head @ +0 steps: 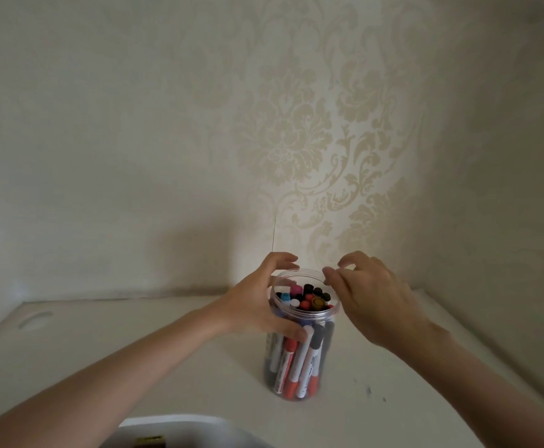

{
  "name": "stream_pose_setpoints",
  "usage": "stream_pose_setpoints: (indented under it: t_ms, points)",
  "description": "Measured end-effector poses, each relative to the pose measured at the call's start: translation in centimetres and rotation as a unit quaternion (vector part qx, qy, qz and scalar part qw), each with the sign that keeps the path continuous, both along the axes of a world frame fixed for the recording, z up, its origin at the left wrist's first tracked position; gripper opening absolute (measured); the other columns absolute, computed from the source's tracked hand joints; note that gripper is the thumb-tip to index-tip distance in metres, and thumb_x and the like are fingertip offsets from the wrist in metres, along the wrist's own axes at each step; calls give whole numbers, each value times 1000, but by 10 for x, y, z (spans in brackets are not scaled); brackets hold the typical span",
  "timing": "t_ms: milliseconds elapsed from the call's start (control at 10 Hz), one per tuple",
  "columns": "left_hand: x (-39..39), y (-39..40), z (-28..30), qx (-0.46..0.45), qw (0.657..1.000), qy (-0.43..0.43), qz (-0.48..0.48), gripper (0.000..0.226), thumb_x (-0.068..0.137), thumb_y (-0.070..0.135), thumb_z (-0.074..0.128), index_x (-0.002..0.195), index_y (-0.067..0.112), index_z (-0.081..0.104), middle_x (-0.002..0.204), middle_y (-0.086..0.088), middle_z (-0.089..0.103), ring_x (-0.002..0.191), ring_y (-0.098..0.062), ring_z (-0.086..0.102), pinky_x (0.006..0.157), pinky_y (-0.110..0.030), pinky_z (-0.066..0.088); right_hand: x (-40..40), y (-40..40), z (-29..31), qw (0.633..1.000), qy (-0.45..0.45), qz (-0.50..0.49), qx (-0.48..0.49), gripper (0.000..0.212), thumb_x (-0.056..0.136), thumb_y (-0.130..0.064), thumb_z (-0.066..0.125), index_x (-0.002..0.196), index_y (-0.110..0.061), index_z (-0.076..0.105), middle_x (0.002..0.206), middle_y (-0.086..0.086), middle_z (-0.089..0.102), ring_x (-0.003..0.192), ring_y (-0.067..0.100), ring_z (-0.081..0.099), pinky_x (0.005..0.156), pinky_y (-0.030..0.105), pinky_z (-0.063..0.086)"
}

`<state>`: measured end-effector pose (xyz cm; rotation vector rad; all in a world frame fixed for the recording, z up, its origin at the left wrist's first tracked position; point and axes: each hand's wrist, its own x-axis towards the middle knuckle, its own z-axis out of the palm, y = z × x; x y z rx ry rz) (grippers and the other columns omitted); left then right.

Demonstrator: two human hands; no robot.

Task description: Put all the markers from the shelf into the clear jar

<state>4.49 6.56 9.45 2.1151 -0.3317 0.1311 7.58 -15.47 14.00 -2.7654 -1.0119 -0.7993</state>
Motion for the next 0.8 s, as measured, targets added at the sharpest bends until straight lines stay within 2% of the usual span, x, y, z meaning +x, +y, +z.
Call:
stream_pose_setpoints:
  t_ms: [100, 200, 300, 400, 500, 600, 700, 800]
  points:
    - [-2, 11, -15, -30, 998, 44, -36, 117, 53, 28, 100, 143, 48, 28, 139, 18, 54, 129, 1, 53, 98, -24, 54, -2, -1, 0, 999, 45, 13, -19, 49, 98, -51, 23, 103, -31, 67, 122, -1, 57, 100, 18, 59, 77, 38, 55]
    - [-2, 15, -22, -28, 998, 44, -36, 110, 54, 19, 100, 141, 43, 37, 137, 17, 57, 126, -5, 57, 92, -31, 58, -4, -7, -2, 989, 146, 25, 17, 70, 83, -75, 10, 114, -36, 59, 121, -9, 56, 96, 7, 55, 79, 25, 51]
    - [2, -5, -23, -35, 999, 15, -16, 108, 53, 24, 100, 140, 43, 38, 134, 18, 57, 121, -6, 60, 88, -28, 60, -7, -16, -8, 950, 287, 49, 115, 89, 63, -90, 44, 139, -49, 23, 130, -16, 45, 106, 4, 51, 83, 21, 45]
    - [8, -45, -32, -41, 999, -19, -5, 111, 58, 35, 96, 147, 37, 29, 142, 16, 50, 123, -6, 58, 94, -30, 58, -10, -29, -22, 940, 296, 35, 167, 127, 45, -74, 77, 142, -50, -1, 146, -6, 37, 120, 12, 51, 96, 32, 46]
    - [13, -66, -34, -28, 999, -30, -24, 109, 61, 43, 93, 145, 46, 23, 138, 26, 45, 122, 6, 52, 88, -19, 58, -6, -51, -35, 922, 305, 22, 238, 133, 37, -65, 84, 141, -49, 2, 138, -7, 47, 114, 9, 52, 98, 35, 46]
    - [21, -61, -28, -6, 999, -26, -32, 99, 69, 27, 91, 145, 40, 30, 139, 14, 49, 120, -3, 57, 85, -28, 61, 0, -67, -39, 884, 360, 33, 296, 127, 33, -63, 86, 137, -49, 14, 126, -17, 49, 115, 11, 53, 101, 37, 48]
    - [21, -61, -23, 11, 999, -20, -25, 94, 70, 21, 91, 144, 34, 34, 137, 9, 51, 119, -7, 58, 84, -32, 62, 1, -67, -42, 884, 367, 10, 289, 121, 41, -50, 91, 140, -38, 22, 130, -13, 49, 113, 8, 51, 101, 36, 48]
    - [13, -61, -12, 53, 998, -16, -16, 89, 73, 28, 89, 144, 33, 35, 137, 12, 53, 121, -5, 56, 93, -32, 58, -3, -76, -35, 902, 372, 2, 218, 102, 50, -50, 88, 136, -37, 34, 123, -21, 49, 118, 9, 54, 99, 32, 50]
